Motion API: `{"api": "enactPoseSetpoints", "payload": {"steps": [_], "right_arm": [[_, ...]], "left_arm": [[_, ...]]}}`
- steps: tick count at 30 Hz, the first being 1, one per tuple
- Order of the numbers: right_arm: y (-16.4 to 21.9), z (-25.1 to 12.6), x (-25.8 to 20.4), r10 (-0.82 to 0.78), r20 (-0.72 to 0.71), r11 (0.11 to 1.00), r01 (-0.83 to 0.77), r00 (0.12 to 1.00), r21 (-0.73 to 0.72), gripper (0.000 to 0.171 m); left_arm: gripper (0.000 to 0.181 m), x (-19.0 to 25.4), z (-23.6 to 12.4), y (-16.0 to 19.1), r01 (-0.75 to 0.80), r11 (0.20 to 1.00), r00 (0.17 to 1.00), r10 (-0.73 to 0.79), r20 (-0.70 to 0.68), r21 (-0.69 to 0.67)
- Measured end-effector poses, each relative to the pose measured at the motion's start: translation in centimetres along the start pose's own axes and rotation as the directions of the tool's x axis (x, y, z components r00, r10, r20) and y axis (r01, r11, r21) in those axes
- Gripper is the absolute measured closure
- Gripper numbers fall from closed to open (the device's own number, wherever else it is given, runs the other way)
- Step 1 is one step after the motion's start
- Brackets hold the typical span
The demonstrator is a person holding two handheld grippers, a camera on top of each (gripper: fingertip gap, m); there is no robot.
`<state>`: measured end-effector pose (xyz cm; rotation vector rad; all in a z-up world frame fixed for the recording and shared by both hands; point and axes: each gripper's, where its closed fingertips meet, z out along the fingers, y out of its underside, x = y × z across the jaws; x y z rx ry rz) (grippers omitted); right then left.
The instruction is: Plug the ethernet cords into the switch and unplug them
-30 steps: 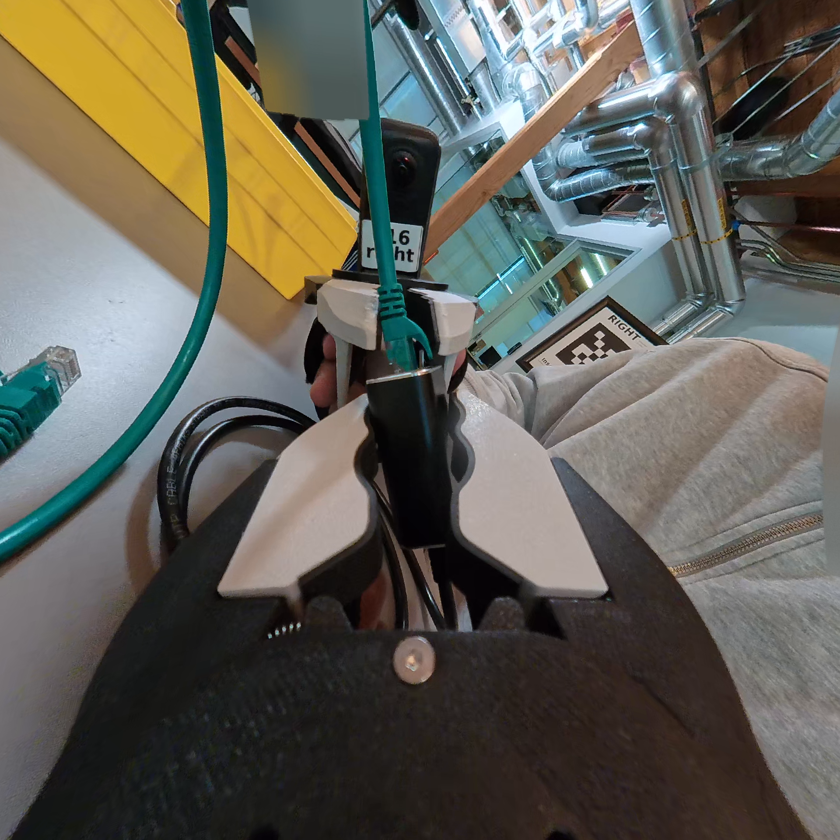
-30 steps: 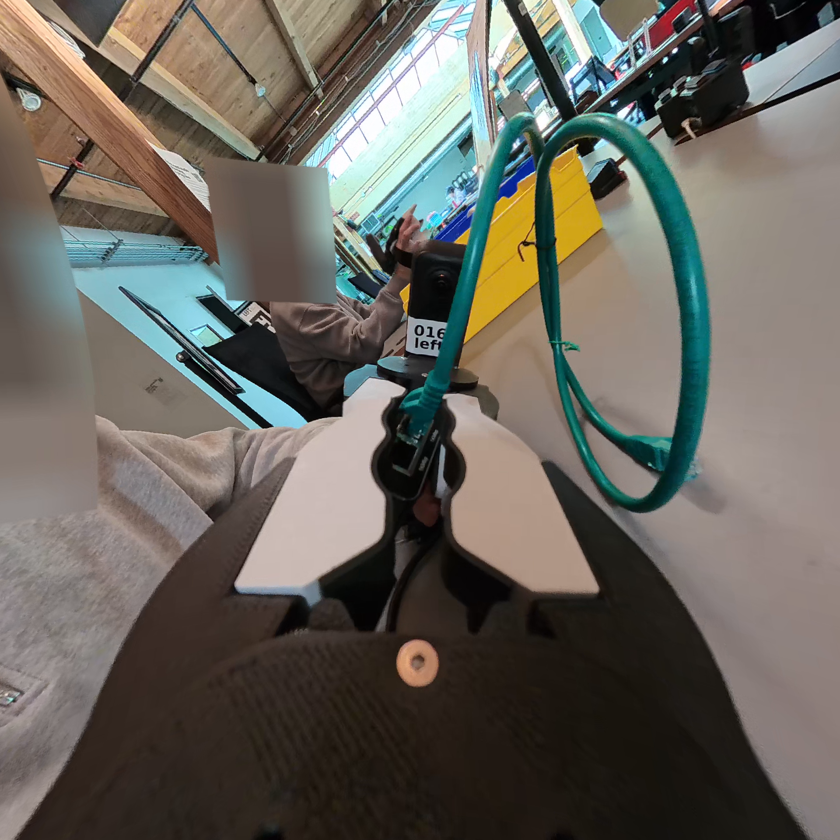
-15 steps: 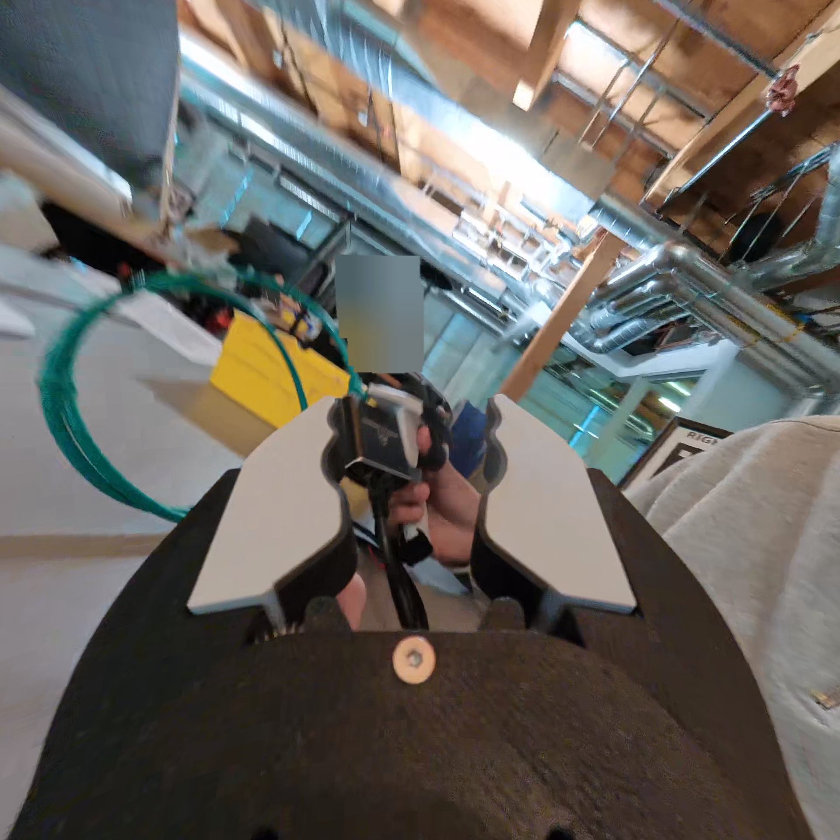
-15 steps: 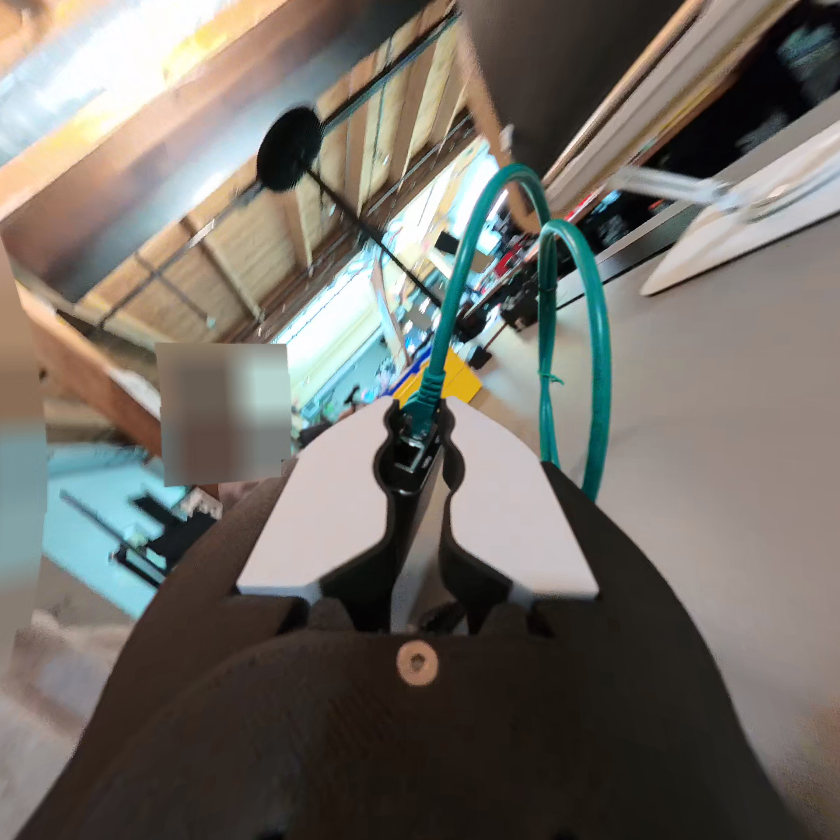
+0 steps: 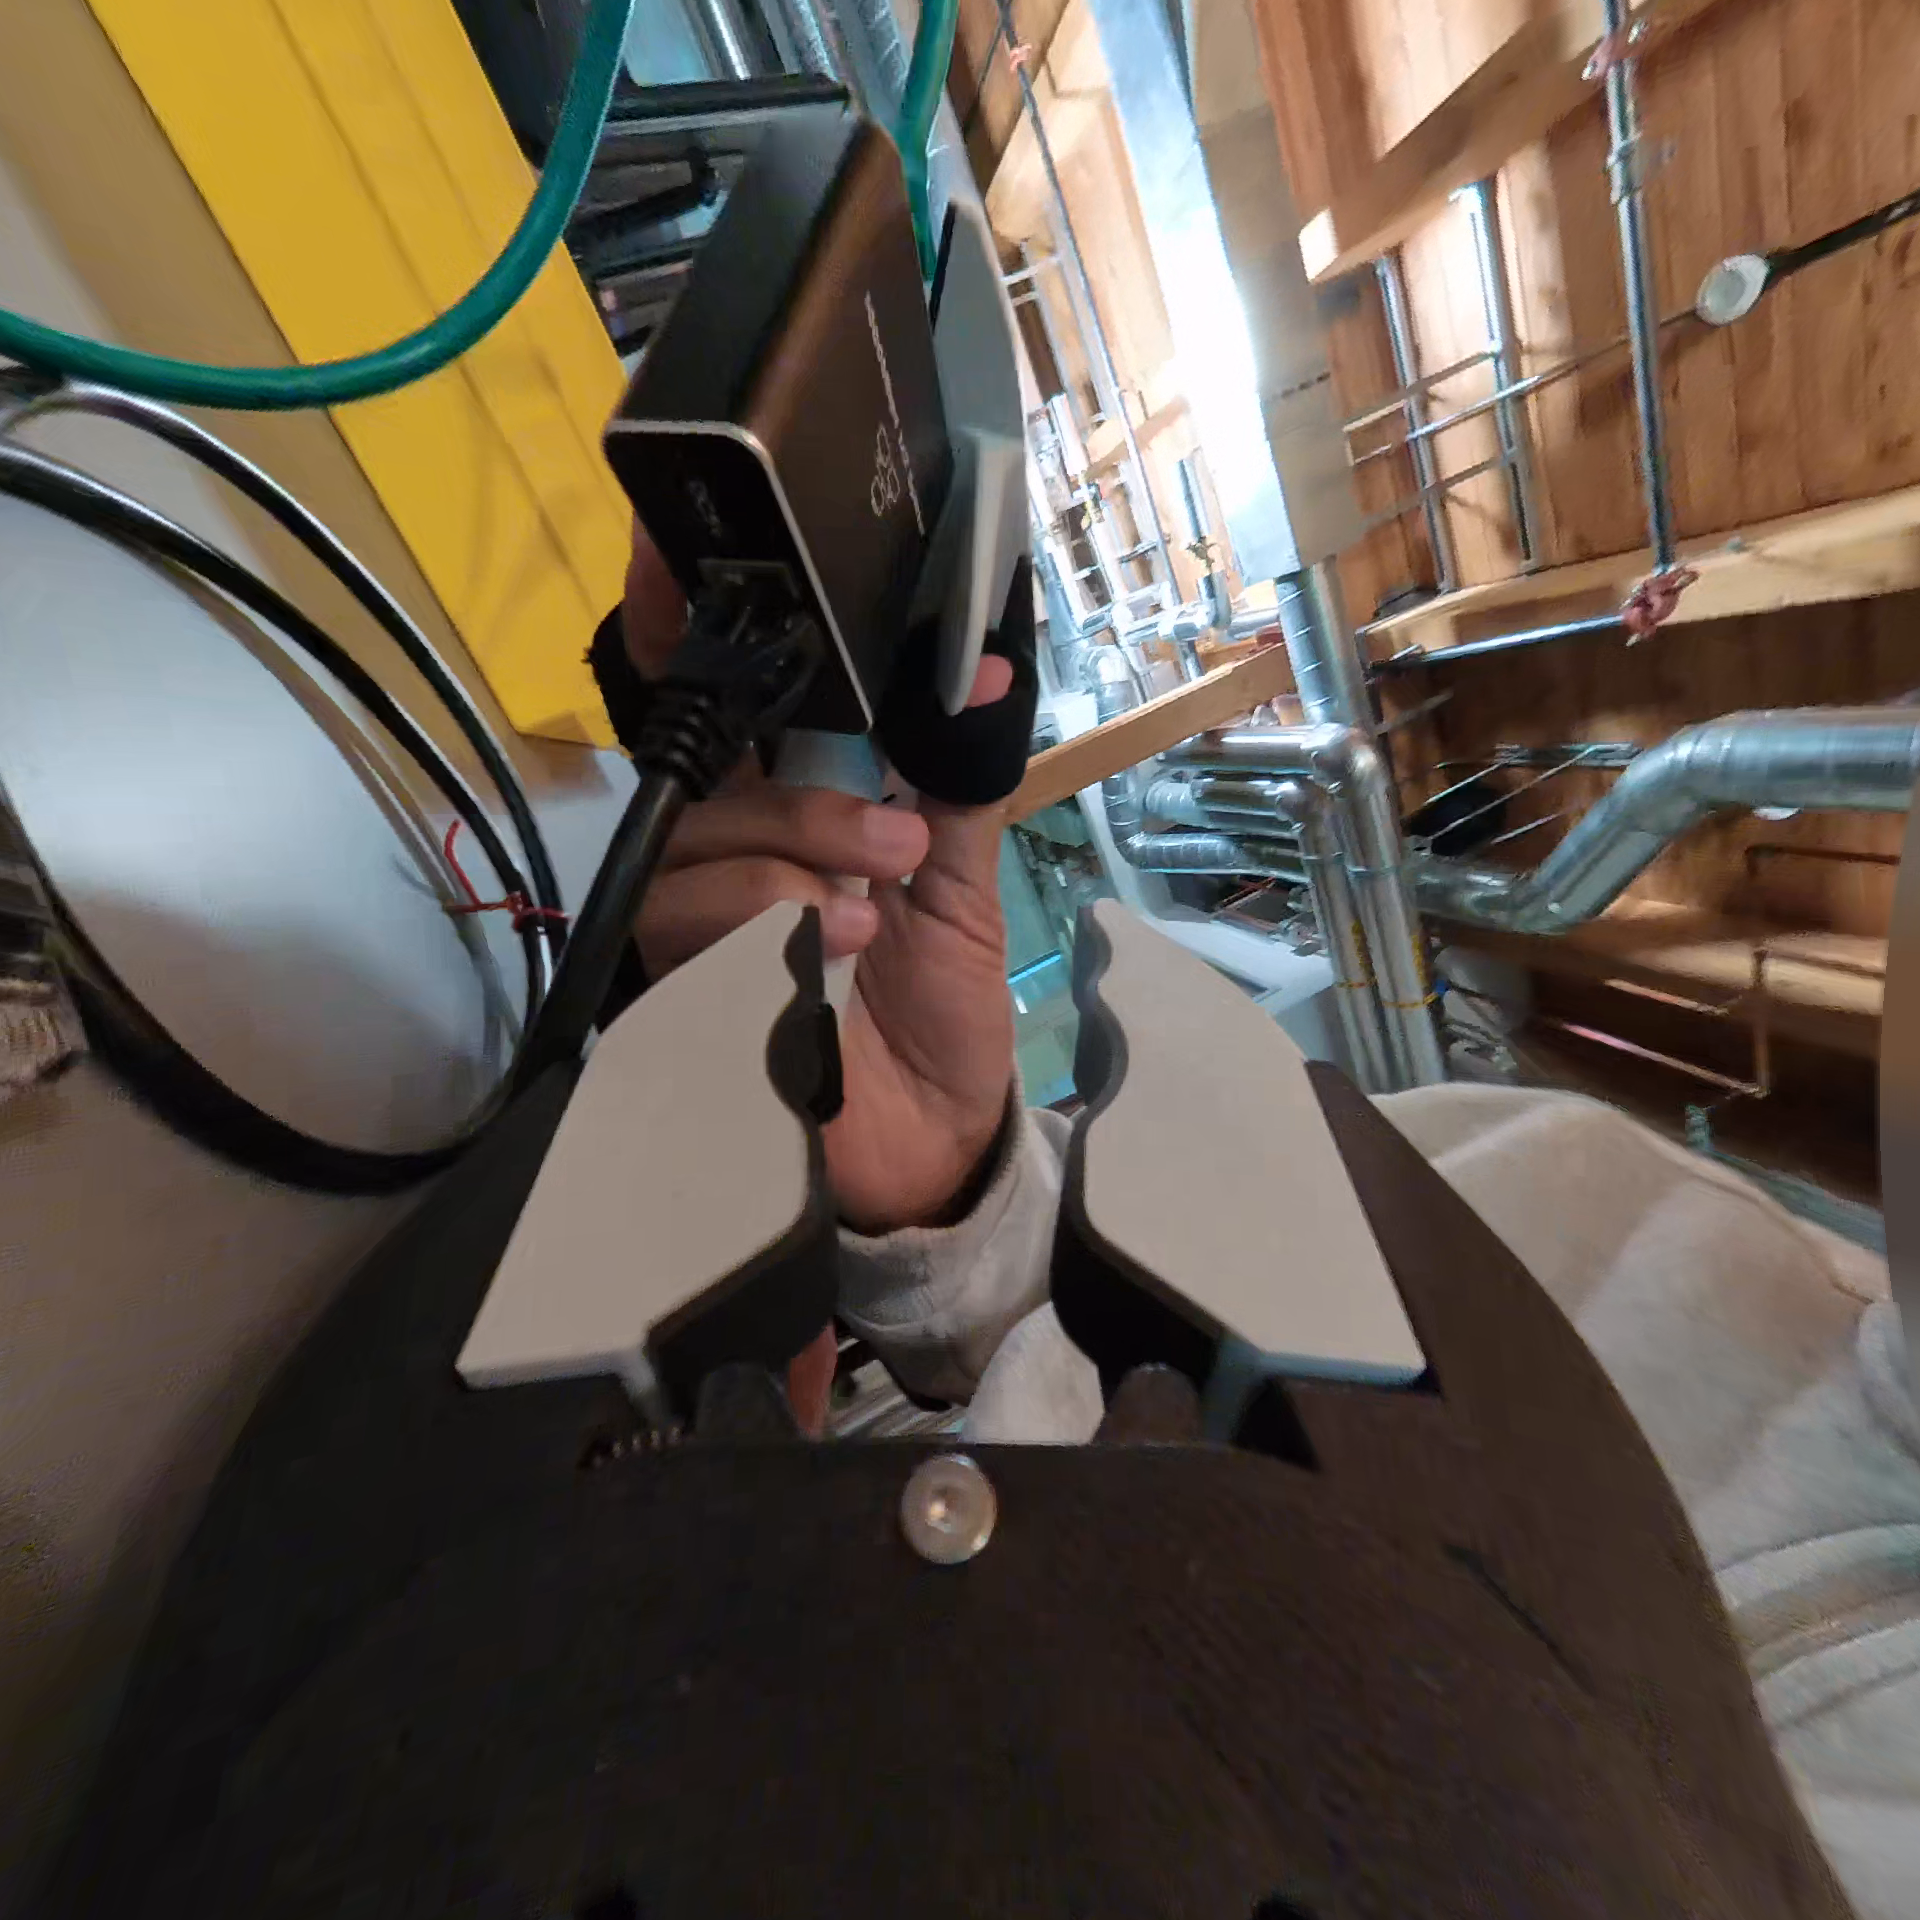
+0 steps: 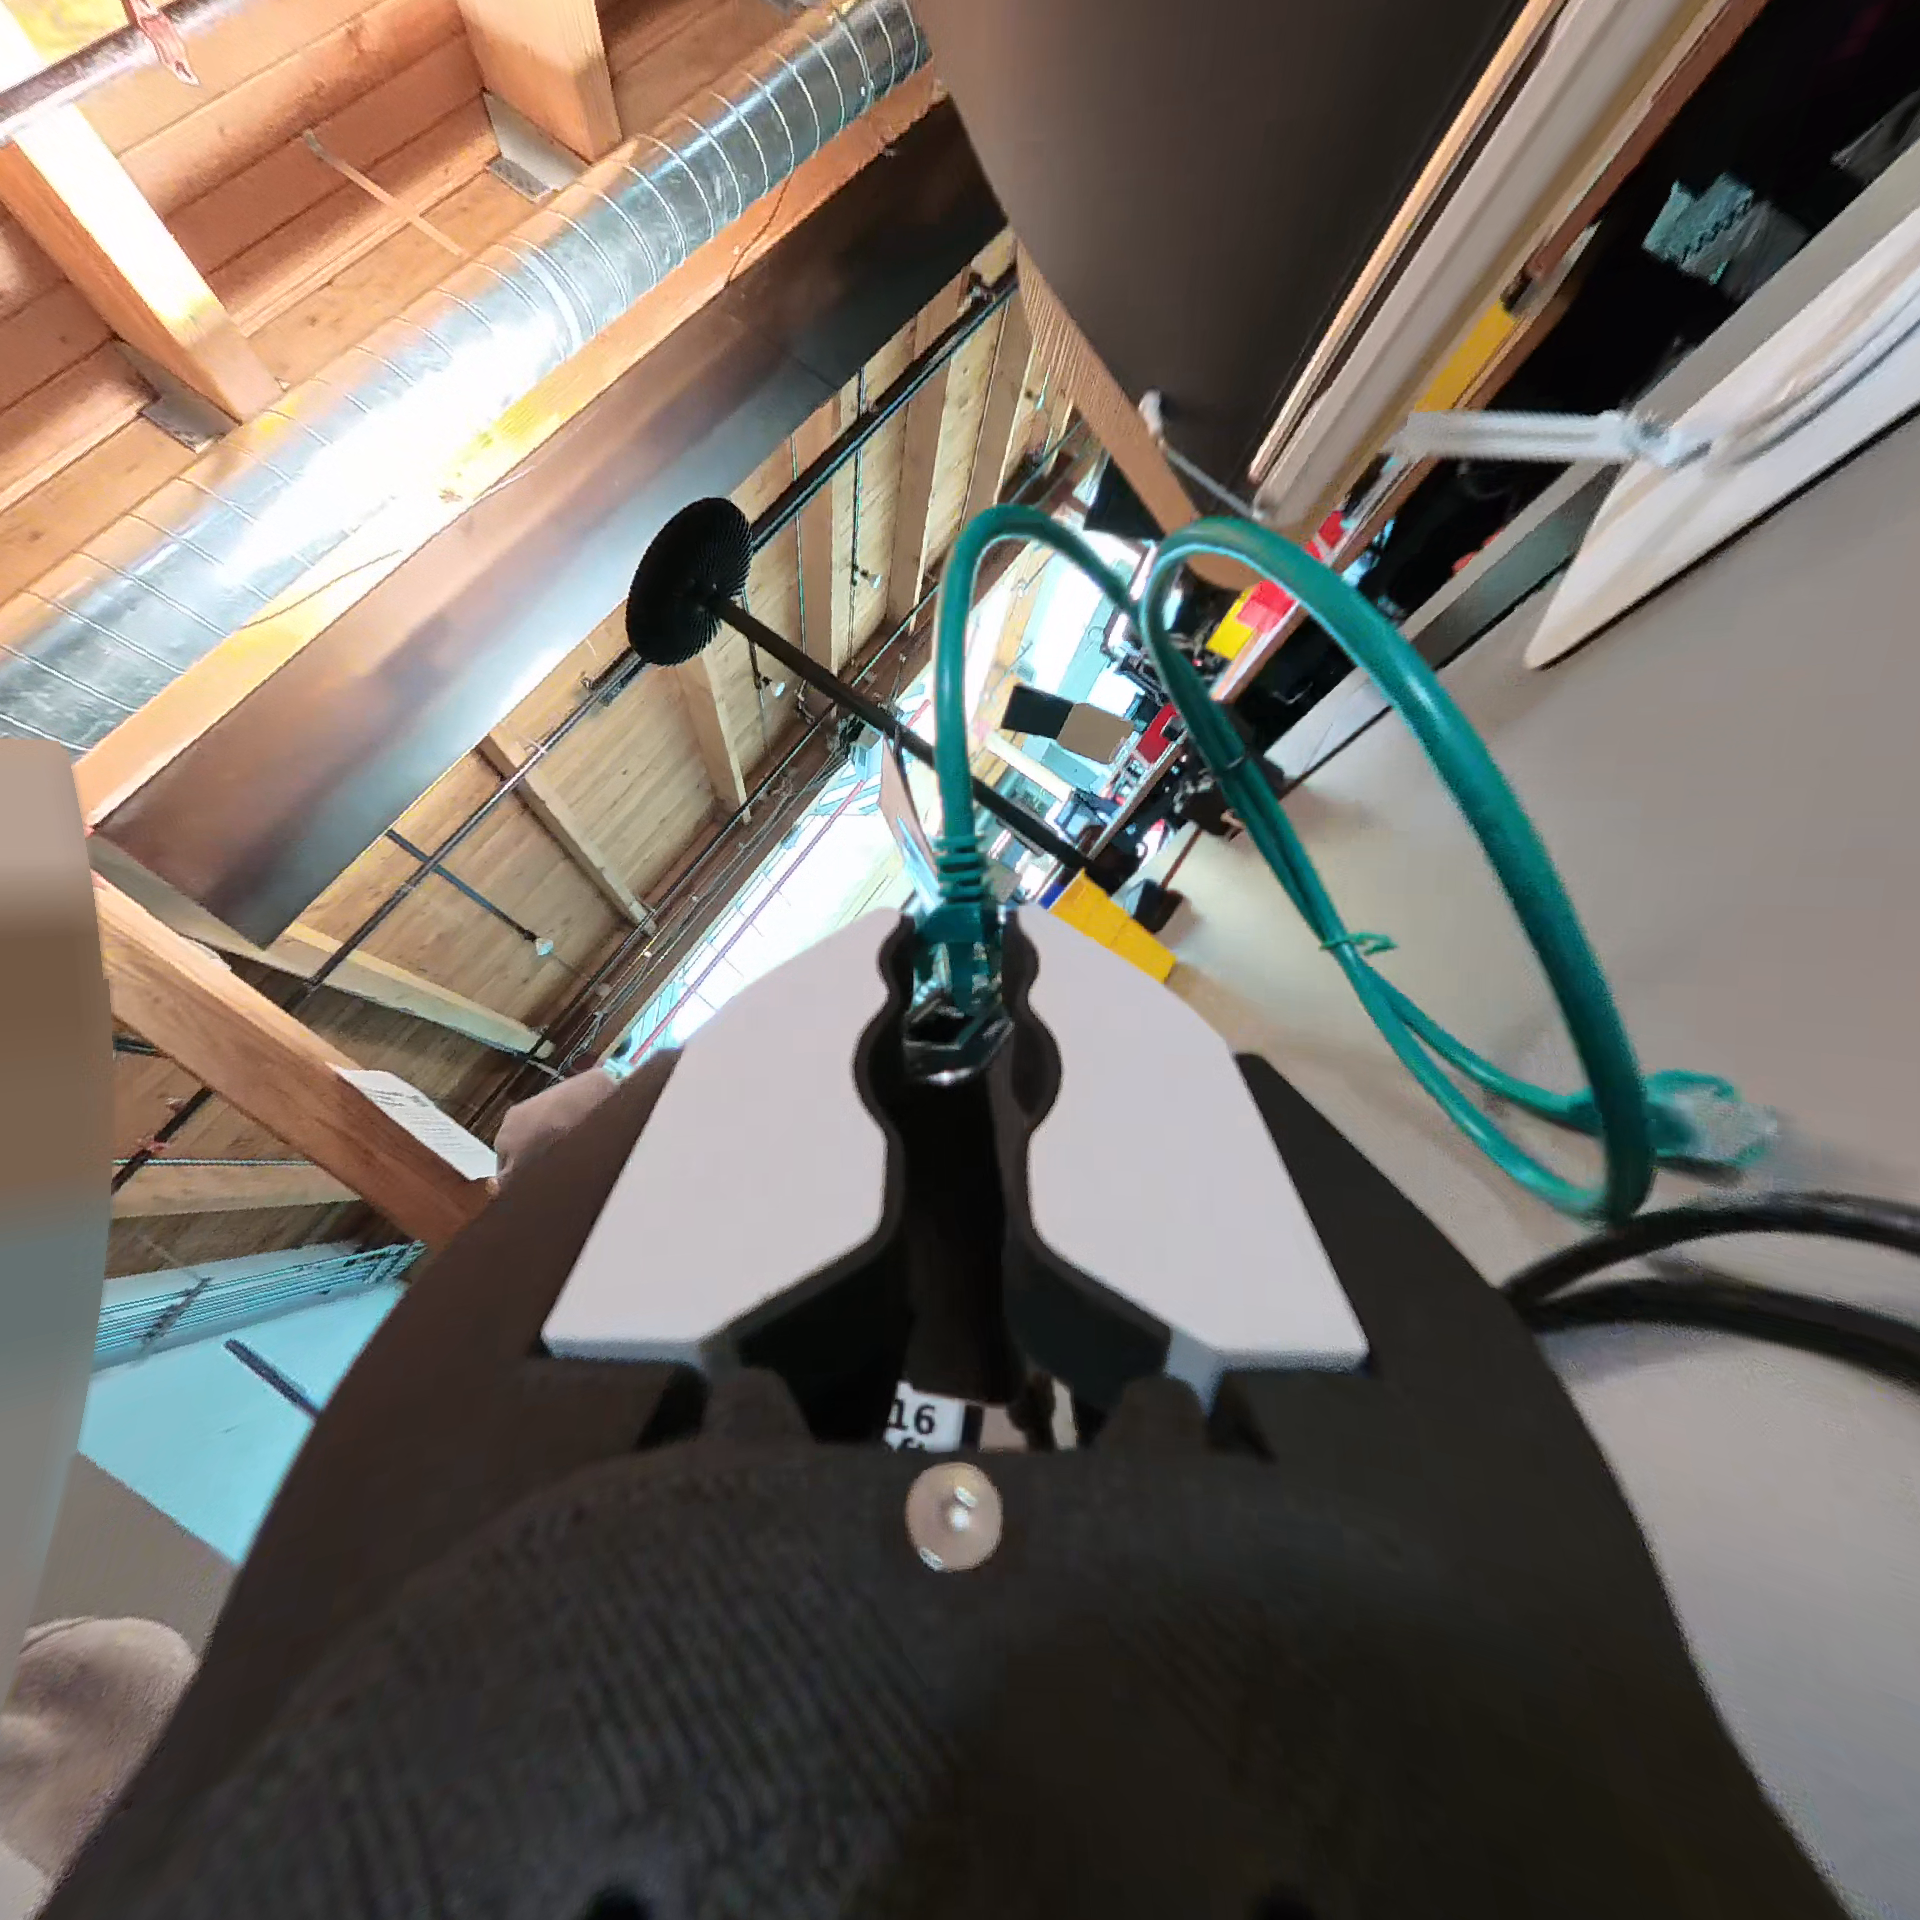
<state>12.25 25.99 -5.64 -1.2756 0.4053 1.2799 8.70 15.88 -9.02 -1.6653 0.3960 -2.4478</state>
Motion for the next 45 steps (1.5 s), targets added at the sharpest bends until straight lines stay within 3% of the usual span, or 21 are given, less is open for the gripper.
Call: {"api": "enactPoseSetpoints", "payload": {"steps": [1, 4, 10, 14, 18, 22, 24, 27, 31, 39, 42, 45], "right_arm": [[0.2, 0.0, 0.0, 0.001, -0.001, 1.0, -0.001, 1.0, -0.001, 0.156], [0.1, 0.1, 0.0, 0.017, 0.003, 1.0, -0.017, 1.0, 0.007, 0.156], [-0.1, 0.0, -0.3, 0.089, 0.048, 0.995, -0.09, 0.995, 0.032, 0.156], [0.1, 0.0, -0.1, 0.097, 0.043, 0.995, -0.098, 0.994, 0.024, 0.155], [1.2, 0.1, 0.0, 0.088, 0.042, 0.996, -0.087, 0.995, -0.027, 0.155], [3.1, 0.4, -0.9, 0.07, 0.076, 0.993, -0.063, 0.995, -0.101, 0.154], [3.7, 0.5, -1.1, 0.028, 0.08, 0.993, -0.018, 0.996, -0.117, 0.154], [3.9, 0.4, -0.5, -0.004, 0.062, 0.99, 0.013, 0.998, -0.142, 0.153], [5.0, 0.5, -0.4, 0.026, 0.072, 0.983, -0.012, 0.997, -0.184, 0.154], [7.0, 1.0, -1.7, -0.029, 0.133, 0.96, 0.064, 0.991, -0.273, 0.156], [7.7, 0.9, -1.0, 0.08, 0.087, 0.941, -0.047, 0.993, -0.334, 0.163], [8.6, 0.7, -0.5, 0.179, 0.06, 0.912, -0.143, 0.982, -0.385, 0.156]], "left_arm": [[0.137, 0.0, -0.1, -0.1, -0.032, 0.999, 0.999, 0.032, 0.015, 0.014], [0.119, 0.1, -0.3, -1.3, -0.13, 0.99, 0.99, 0.127, 0.056, 0.058], [0.11, 0.2, -1.6, -3.7, -0.292, 0.946, 0.952, 0.273, 0.14, 0.142], [0.092, 0.9, -2.2, -5.3, -0.44, 0.879, 0.892, 0.405, 0.202, 0.181], [0.079, 2.0, -2.9, -7.5, -0.617, 0.762, 0.781, 0.562, 0.272, 0.197], [0.073, 2.6, -3.7, -9.3, -0.678, 0.707, 0.73, 0.614, 0.299, 0.204], [0.076, 2.2, -3.9, -9.6, -0.588, 0.774, 0.806, 0.537, 0.25, 0.233], [0.088, 0.9, -4.9, -10.5, -0.301, 0.891, 0.953, 0.272, 0.131, 0.34], [0.106, -0.7, -5.4, -10.3, -0.034, 0.937, 0.999, 0.033, 0.01, 0.347], [0.132, 0.3, -4.7, -9.3, -0.064, 0.965, 0.997, 0.071, -0.015, 0.255], [0.144, 0.1, -5.2, -9.9, -0.14, 0.96, 0.99, 0.132, 0.049, 0.243], [0.148, -0.2, -6.1, -11.2, -0.258, 0.938, 0.963, 0.232, 0.135, 0.232]]}}
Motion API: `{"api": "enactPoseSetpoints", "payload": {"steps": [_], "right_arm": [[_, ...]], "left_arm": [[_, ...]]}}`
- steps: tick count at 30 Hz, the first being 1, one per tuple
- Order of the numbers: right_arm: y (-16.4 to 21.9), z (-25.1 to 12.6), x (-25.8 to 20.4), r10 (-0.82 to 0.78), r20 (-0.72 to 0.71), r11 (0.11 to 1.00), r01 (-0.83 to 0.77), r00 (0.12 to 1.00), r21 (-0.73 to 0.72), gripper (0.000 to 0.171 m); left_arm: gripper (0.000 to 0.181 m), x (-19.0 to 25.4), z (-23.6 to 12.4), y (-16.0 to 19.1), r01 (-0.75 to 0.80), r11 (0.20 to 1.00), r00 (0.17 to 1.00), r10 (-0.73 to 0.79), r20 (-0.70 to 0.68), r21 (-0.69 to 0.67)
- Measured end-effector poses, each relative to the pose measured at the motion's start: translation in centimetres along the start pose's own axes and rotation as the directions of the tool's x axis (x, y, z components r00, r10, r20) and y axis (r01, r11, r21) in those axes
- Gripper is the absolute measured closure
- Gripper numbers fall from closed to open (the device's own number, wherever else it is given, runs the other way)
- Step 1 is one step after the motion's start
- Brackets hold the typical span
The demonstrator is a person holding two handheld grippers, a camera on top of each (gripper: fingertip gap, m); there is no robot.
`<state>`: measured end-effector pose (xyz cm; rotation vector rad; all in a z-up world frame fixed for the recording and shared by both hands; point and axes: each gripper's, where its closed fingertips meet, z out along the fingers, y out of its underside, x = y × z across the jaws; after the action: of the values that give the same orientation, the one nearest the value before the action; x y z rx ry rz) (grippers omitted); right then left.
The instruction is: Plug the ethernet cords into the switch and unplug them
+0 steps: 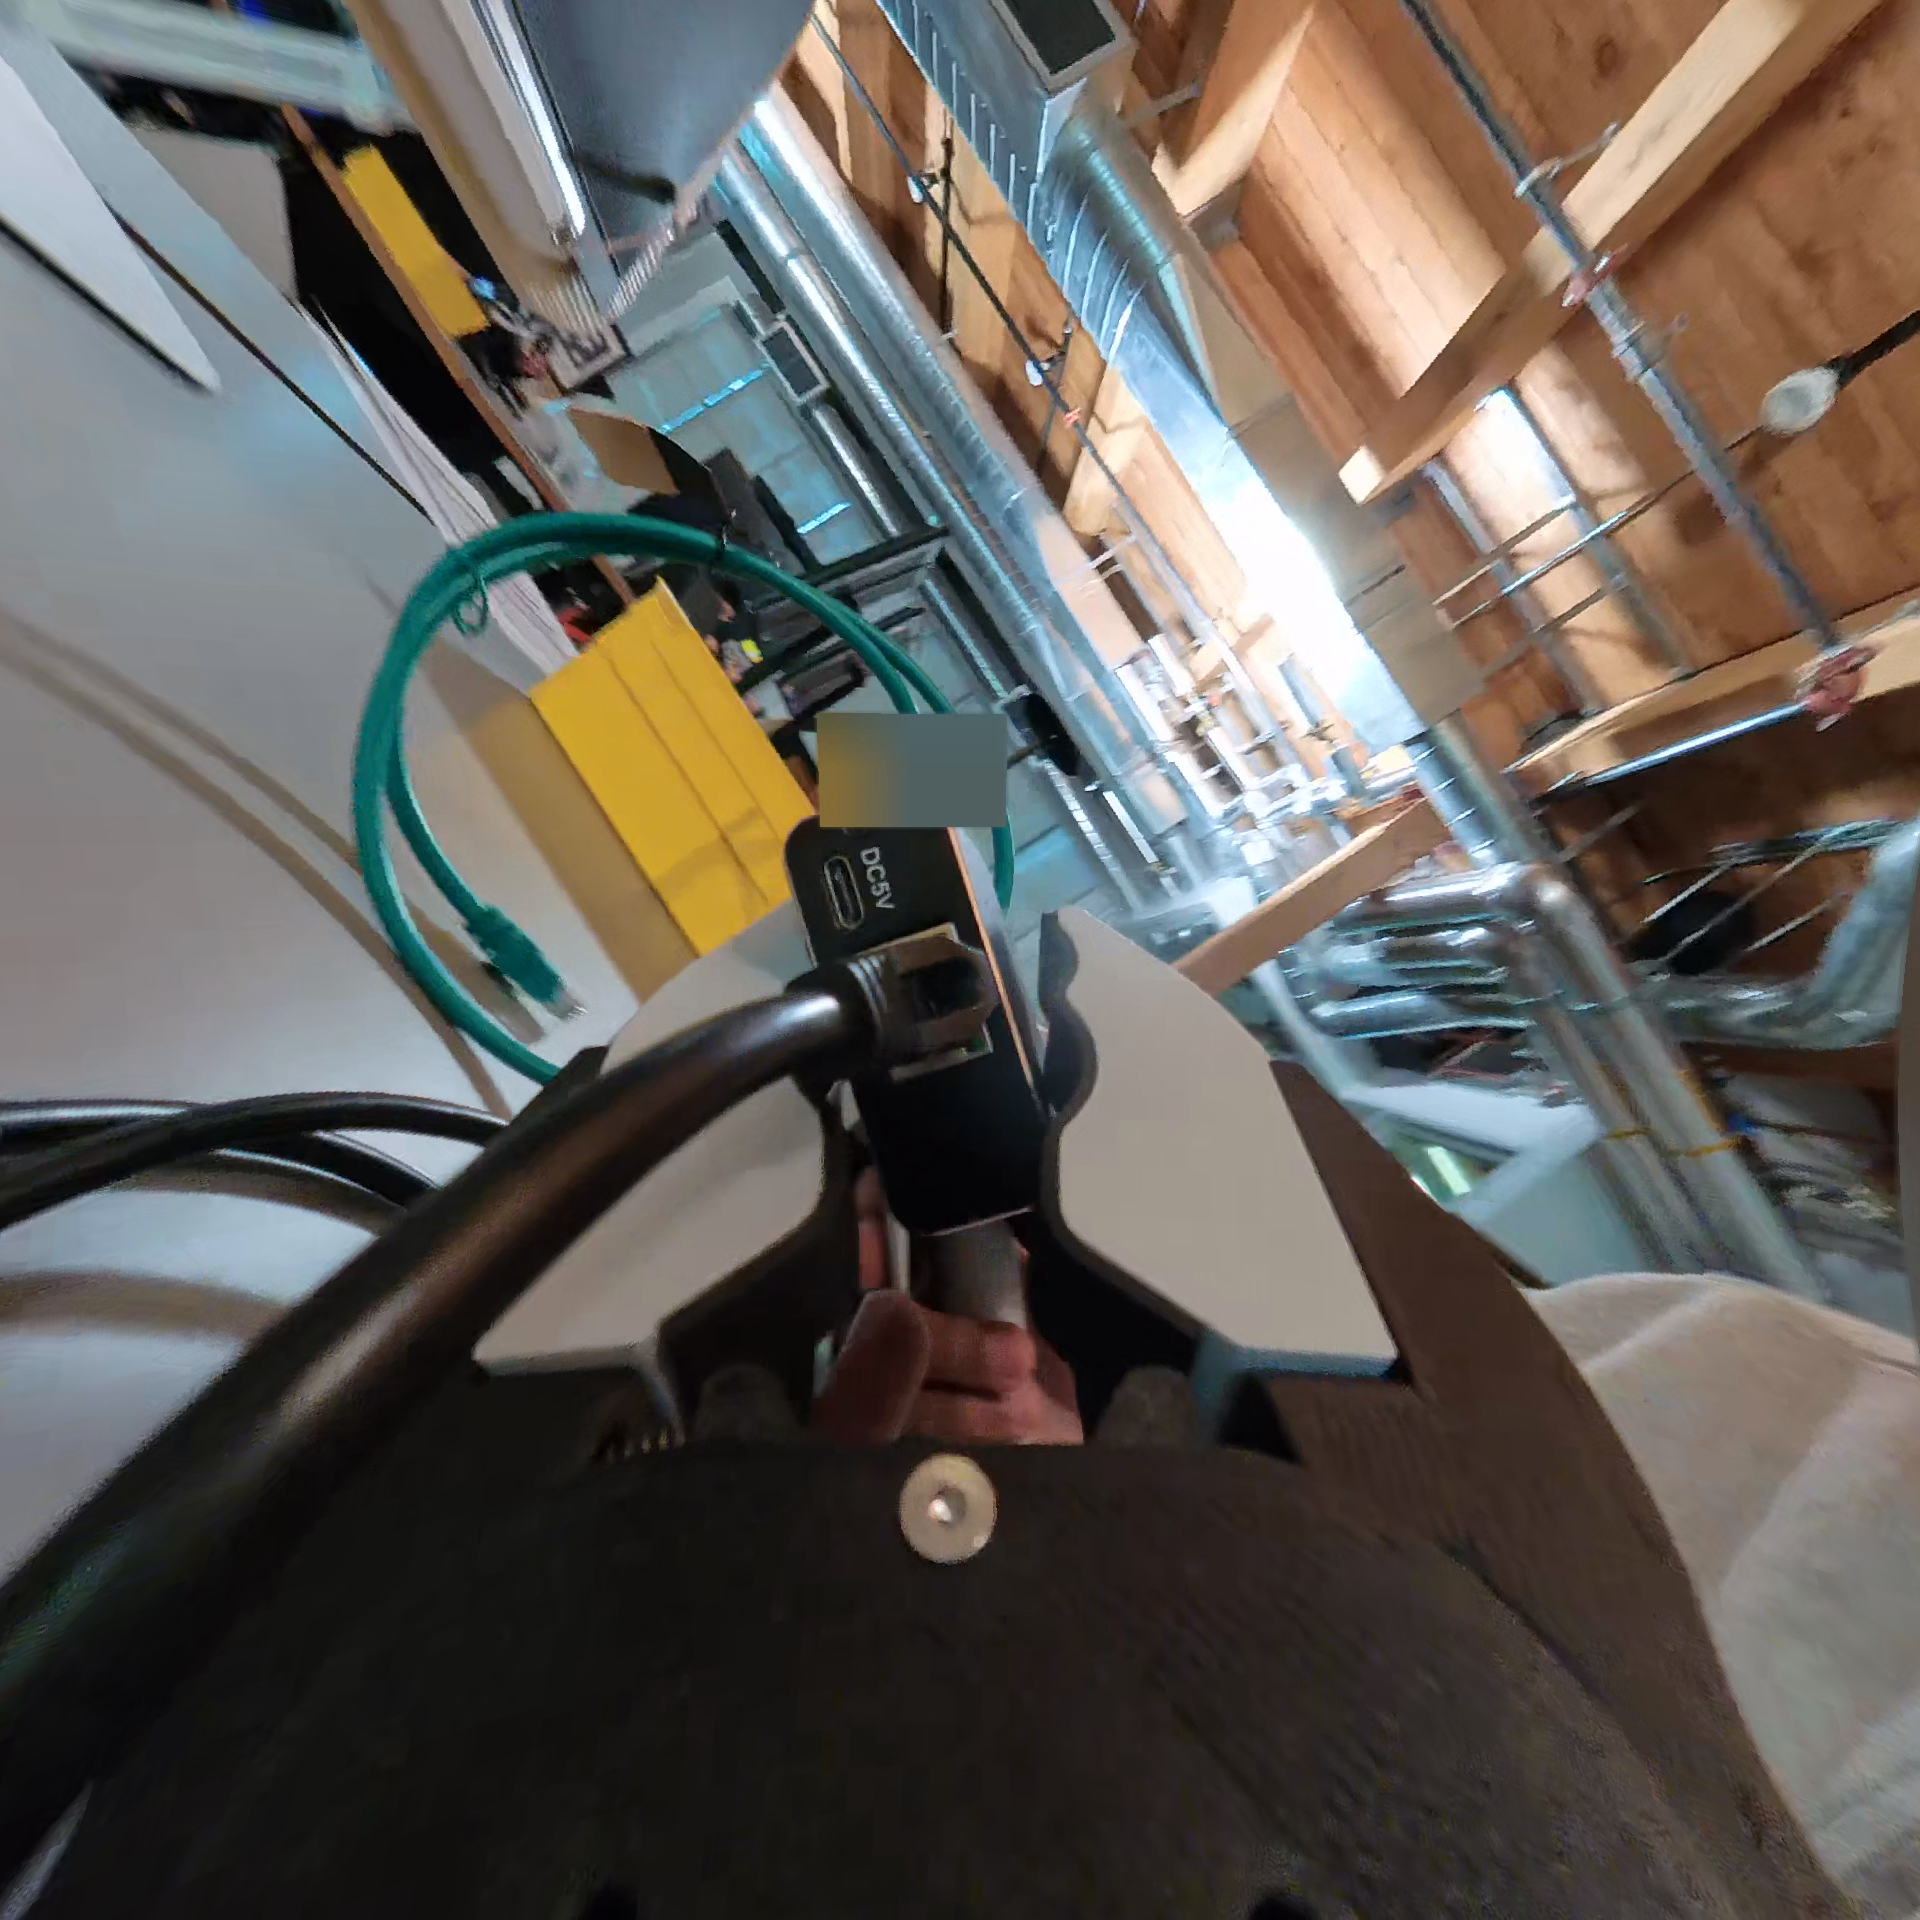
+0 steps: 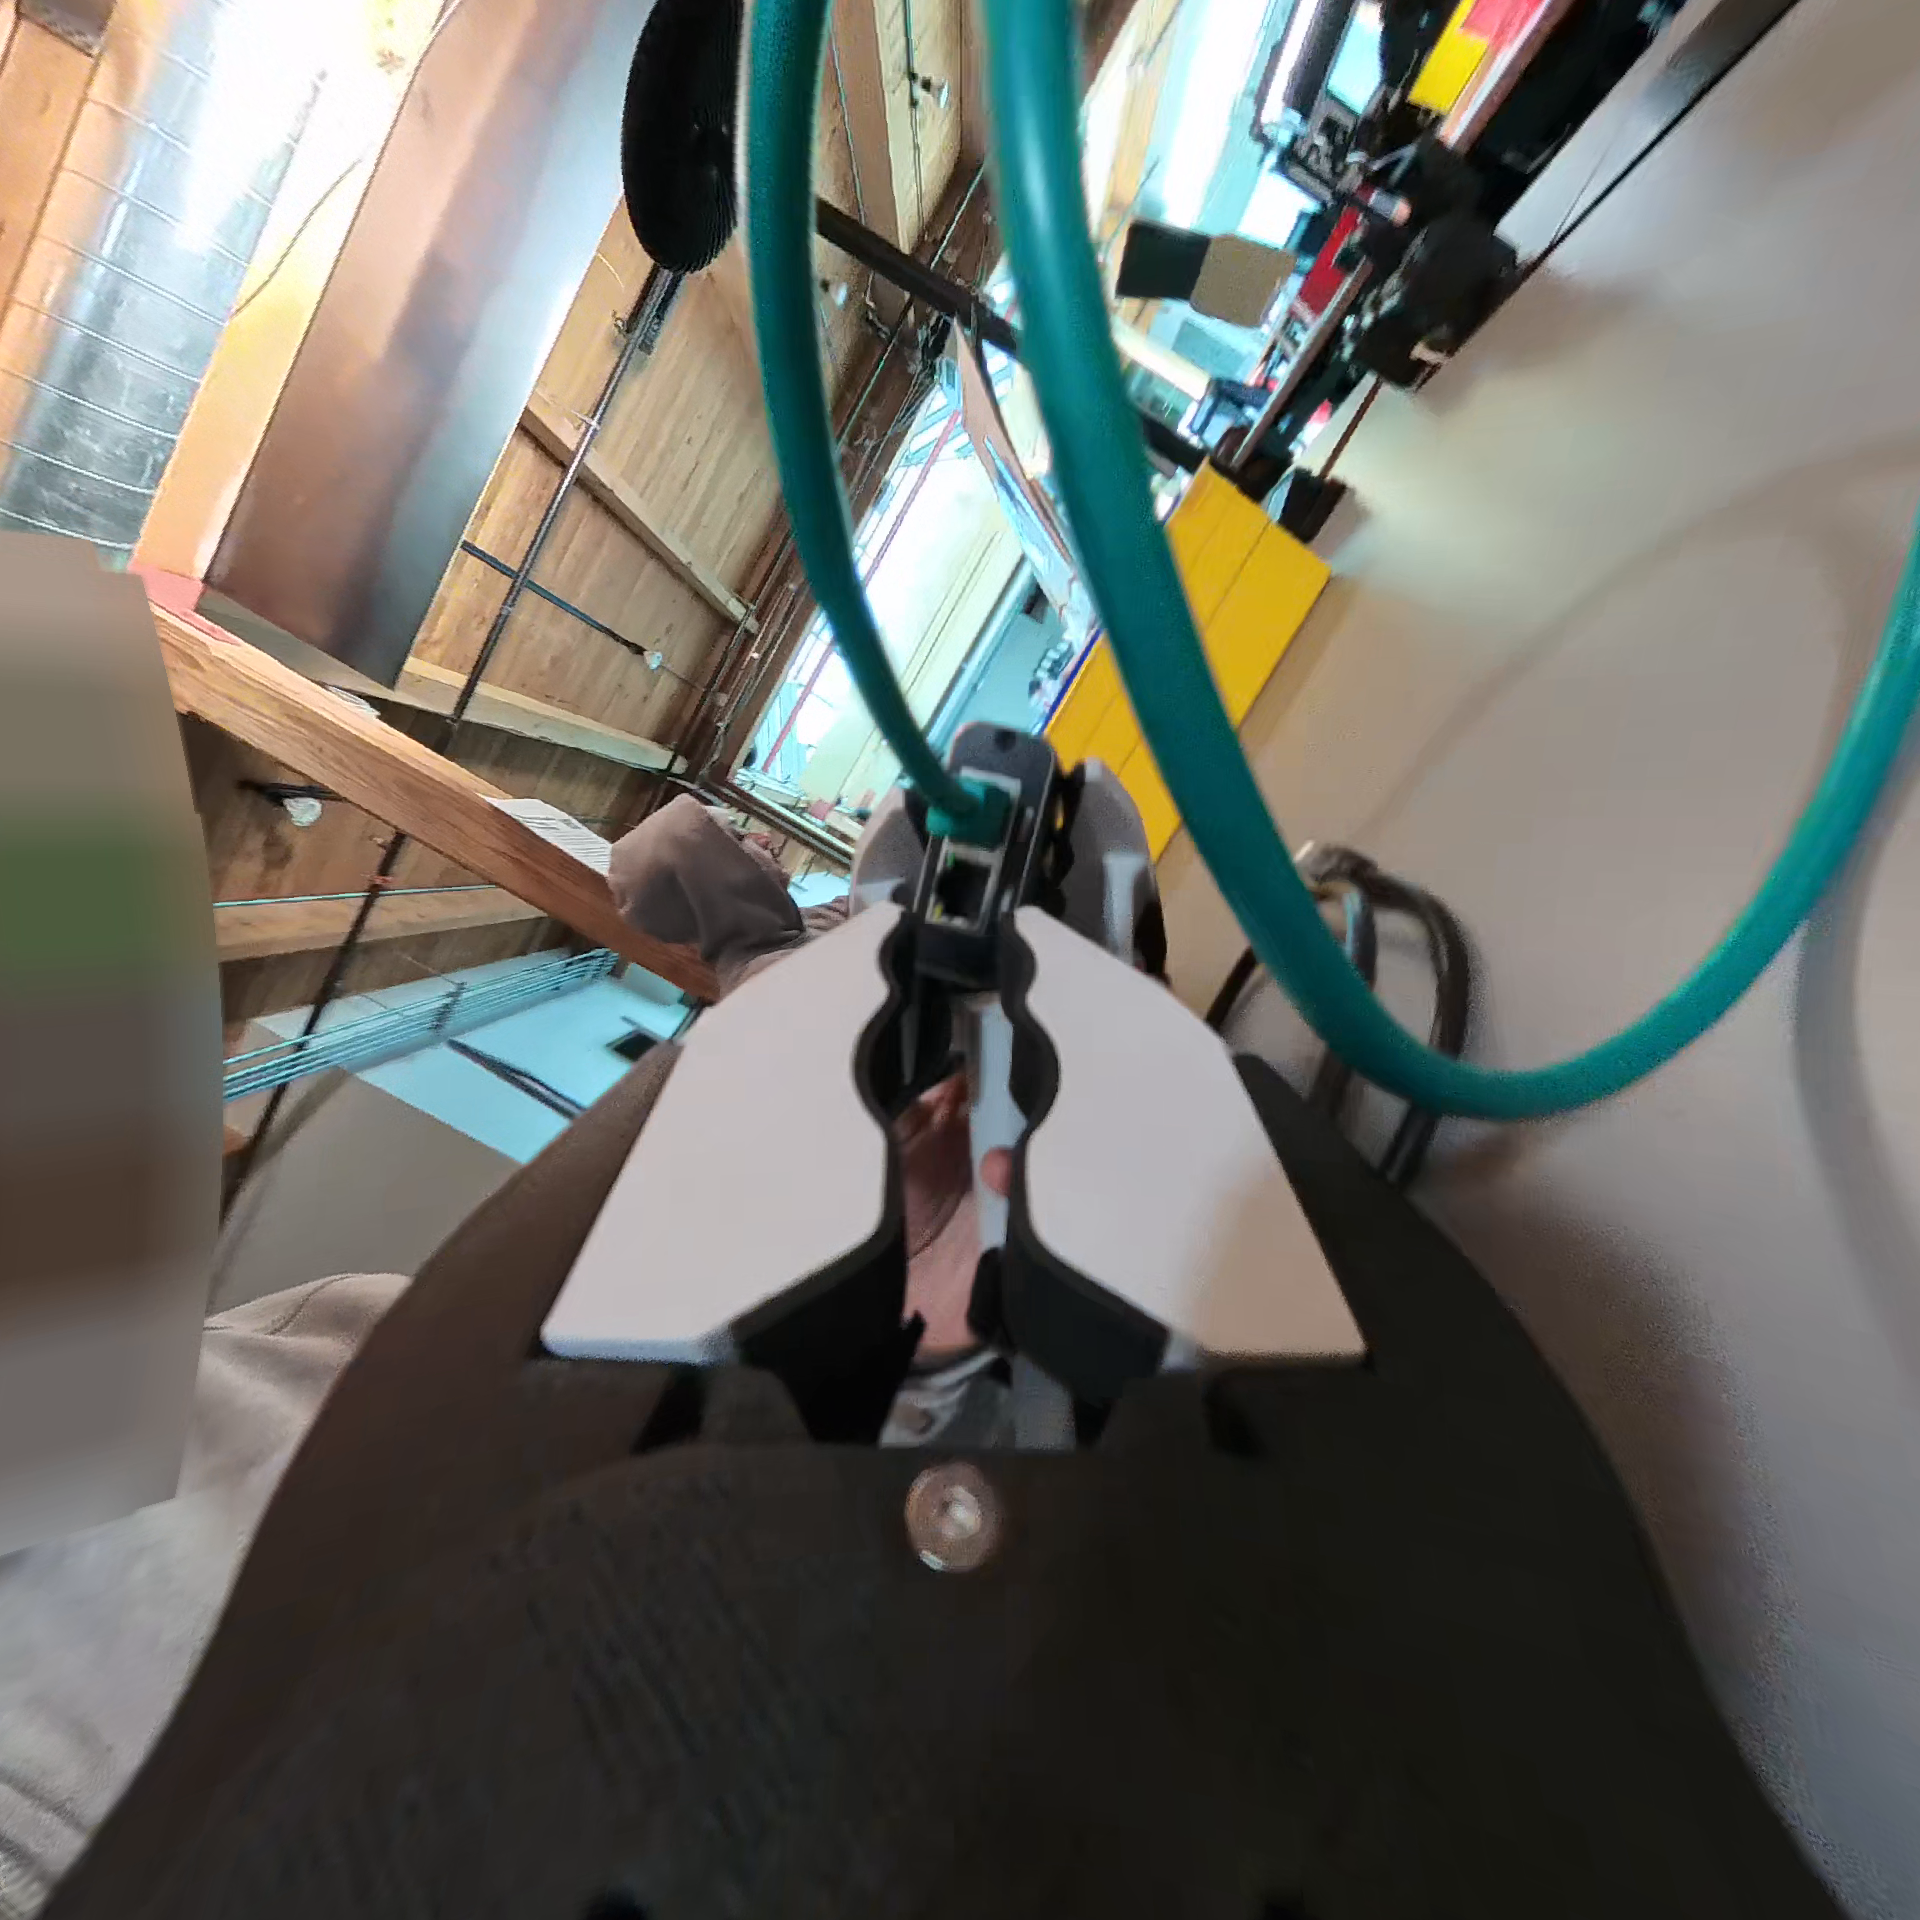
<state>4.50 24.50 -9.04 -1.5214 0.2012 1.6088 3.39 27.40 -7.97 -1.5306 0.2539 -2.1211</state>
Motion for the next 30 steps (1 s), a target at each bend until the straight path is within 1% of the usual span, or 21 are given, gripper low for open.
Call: {"api": "enactPoseSetpoints", "payload": {"steps": [2, 3, 5, 6, 7, 8, 9, 11, 12, 13, 14, 16, 18, 19, 22, 24, 25, 27, 29, 30], "right_arm": [[0.6, 0.2, -0.4, 0.013, 0.029, 0.999, -0.011, 0.999, -0.05, 0.154], [1.0, 0.4, -0.8, -0.013, 0.04, 0.997, 0.016, 0.999, -0.078, 0.154], [1.4, 0.6, -1.2, -0.152, 0.026, 0.98, 0.154, 0.988, -0.127, 0.153], [1.4, 0.6, -1.4, -0.259, 0.011, 0.956, 0.257, 0.966, -0.143, 0.151], [1.1, 0.6, -1.7, -0.378, -0.004, 0.915, 0.373, 0.926, -0.152, 0.149], [0.6, 0.5, -2.1, -0.504, -0.019, 0.854, 0.496, 0.863, -0.157, 0.147], [0.0, 0.3, -2.5, -0.629, -0.033, 0.77, 0.617, 0.777, -0.163, 0.146], [-1.0, -0.3, -3.2, -0.829, -0.055, 0.557, 0.809, 0.557, -0.189, 0.144], [-1.5, -0.6, -3.4, -0.886, -0.073, 0.462, 0.863, 0.457, -0.205, 0.144], [-1.8, -0.9, -3.5, -0.919, -0.085, 0.394, 0.893, 0.384, -0.219, 0.145], [-1.9, -1.1, -3.6, -0.935, -0.085, 0.354, 0.907, 0.343, -0.229, 0.149], [-2.0, -1.4, -3.3, -0.938, -0.078, 0.346, 0.903, 0.337, -0.255, 0.148], [-2.2, -1.6, -2.6, -0.922, -0.087, 0.386, 0.877, 0.377, -0.285, 0.145], [-2.4, -1.7, -2.2, -0.905, -0.091, 0.424, 0.856, 0.417, -0.297, 0.144], [-2.1, -2.1, -1.2, -0.81, -0.07, 0.571, 0.756, 0.582, -0.321, 0.147], [-1.7, -2.2, -1.0, -0.757, -0.049, 0.629, 0.705, 0.652, -0.327, 0.148], [-1.4, -2.1, -0.8, -0.747, -0.042, 0.635, 0.694, 0.663, -0.34, 0.147], [-0.7, -2.1, -0.4, -0.762, -0.029, 0.606, 0.696, 0.647, -0.385, 0.147], [-0.1, -2.1, -0.3, -0.806, -0.029, 0.543, 0.72, 0.591, -0.433, 0.147], [-0.3, -2.2, -0.9, -0.839, -0.033, 0.502, 0.747, 0.544, -0.436, 0.153]], "left_arm": [[0.149, -0.2, -0.2, -0.8, -0.086, 0.996, 0.996, 0.086, 0.022, -0.01], [0.15, -0.3, -0.3, -1.1, -0.127, 0.992, 0.991, 0.128, 0.032, -0.021], [0.151, -0.4, -0.3, -1.3, -0.207, 0.977, 0.977, 0.209, 0.046, -0.049], [0.151, -0.4, -0.2, -1.1, -0.236, 0.97, 0.97, 0.239, 0.045, -0.066], [0.151, -0.2, -0.1, -0.8, -0.252, 0.964, 0.966, 0.256, 0.037, -0.085], [0.15, 0.0, 0.1, -0.3, -0.268, 0.958, 0.962, 0.272, 0.026, -0.104], [0.149, 0.2, 0.3, 0.2, -0.286, 0.95, 0.957, 0.29, 0.013, -0.125], [0.15, 0.6, 0.6, 1.3, -0.334, 0.927, 0.942, 0.337, -0.012, -0.174], [0.151, 0.8, 0.8, 1.8, -0.357, 0.913, 0.933, 0.359, -0.026, -0.197], [0.151, 1.0, 0.9, 2.3, -0.377, 0.9, 0.925, 0.378, -0.04, -0.219], [0.151, 1.1, 1.0, 2.7, -0.396, 0.889, 0.917, 0.395, -0.05, -0.23], [0.151, 1.1, 1.1, 2.9, -0.412, 0.879, 0.91, 0.411, -0.054, -0.239], [0.152, 1.0, 1.1, 2.9, -0.404, 0.883, 0.913, 0.405, -0.048, -0.239], [0.152, 0.9, 1.1, 2.9, -0.401, 0.884, 0.914, 0.403, -0.046, -0.241], [0.154, 0.7, 1.1, 3.1, -0.41, 0.876, 0.91, 0.413, -0.041, -0.255], [0.154, 0.7, 1.2, 3.4, -0.427, 0.863, 0.901, 0.431, -0.05, -0.27], [0.154, 0.7, 1.2, 3.6, -0.436, 0.857, 0.897, 0.44, -0.052, -0.275], [0.154, 0.8, 1.3, 3.8, -0.451, 0.845, 0.889, 0.455, -0.055, -0.286], [0.154, 0.7, 1.3, 4.0, -0.459, 0.837, 0.884, 0.465, -0.056, -0.298], [0.155, 0.7, 1.4, 4.1, -0.461, 0.834, 0.883, 0.466, -0.059, -0.304]]}}
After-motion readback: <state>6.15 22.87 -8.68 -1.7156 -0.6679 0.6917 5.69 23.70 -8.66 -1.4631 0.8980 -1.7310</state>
